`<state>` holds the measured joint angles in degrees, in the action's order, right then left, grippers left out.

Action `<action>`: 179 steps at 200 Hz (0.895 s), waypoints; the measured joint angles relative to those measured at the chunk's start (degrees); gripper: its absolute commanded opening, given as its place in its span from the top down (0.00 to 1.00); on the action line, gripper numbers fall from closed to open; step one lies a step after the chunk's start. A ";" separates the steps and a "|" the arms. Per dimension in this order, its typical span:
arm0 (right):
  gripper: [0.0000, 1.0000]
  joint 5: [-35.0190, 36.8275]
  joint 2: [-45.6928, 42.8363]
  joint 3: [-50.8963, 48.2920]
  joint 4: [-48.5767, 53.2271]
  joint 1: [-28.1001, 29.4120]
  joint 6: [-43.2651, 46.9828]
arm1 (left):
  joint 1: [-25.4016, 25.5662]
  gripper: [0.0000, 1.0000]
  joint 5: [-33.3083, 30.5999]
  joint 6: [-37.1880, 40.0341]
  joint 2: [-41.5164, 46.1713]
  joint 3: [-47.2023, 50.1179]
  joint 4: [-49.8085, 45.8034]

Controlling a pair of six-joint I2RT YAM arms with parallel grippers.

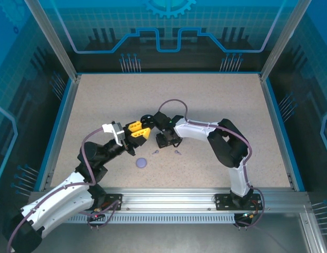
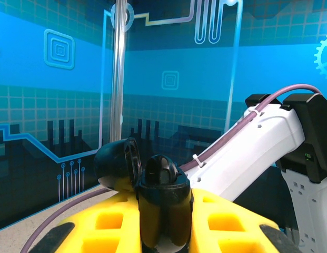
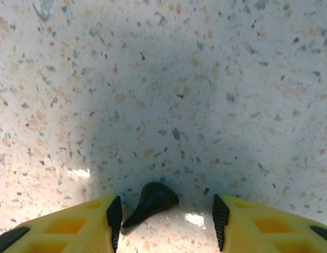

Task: Insert wireless bluetooth earbuds into charging case

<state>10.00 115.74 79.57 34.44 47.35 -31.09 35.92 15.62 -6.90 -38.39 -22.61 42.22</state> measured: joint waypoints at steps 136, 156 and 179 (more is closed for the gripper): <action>0.54 -4.11 -3.54 0.52 2.47 -0.46 -0.50 | 0.00 0.97 -0.04 -0.02 0.00 0.00 0.02; 0.55 -4.26 -2.34 3.02 2.75 -0.94 -0.68 | 0.00 0.96 -0.04 -0.02 0.00 0.00 0.02; 0.56 -4.17 -0.48 5.55 3.43 -1.07 -0.70 | 0.00 0.96 -0.04 -0.02 0.13 0.00 0.00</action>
<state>5.82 115.26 85.12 37.87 46.28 -31.79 35.92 15.57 -6.92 -38.26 -22.61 42.22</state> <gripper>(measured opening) 0.445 0.207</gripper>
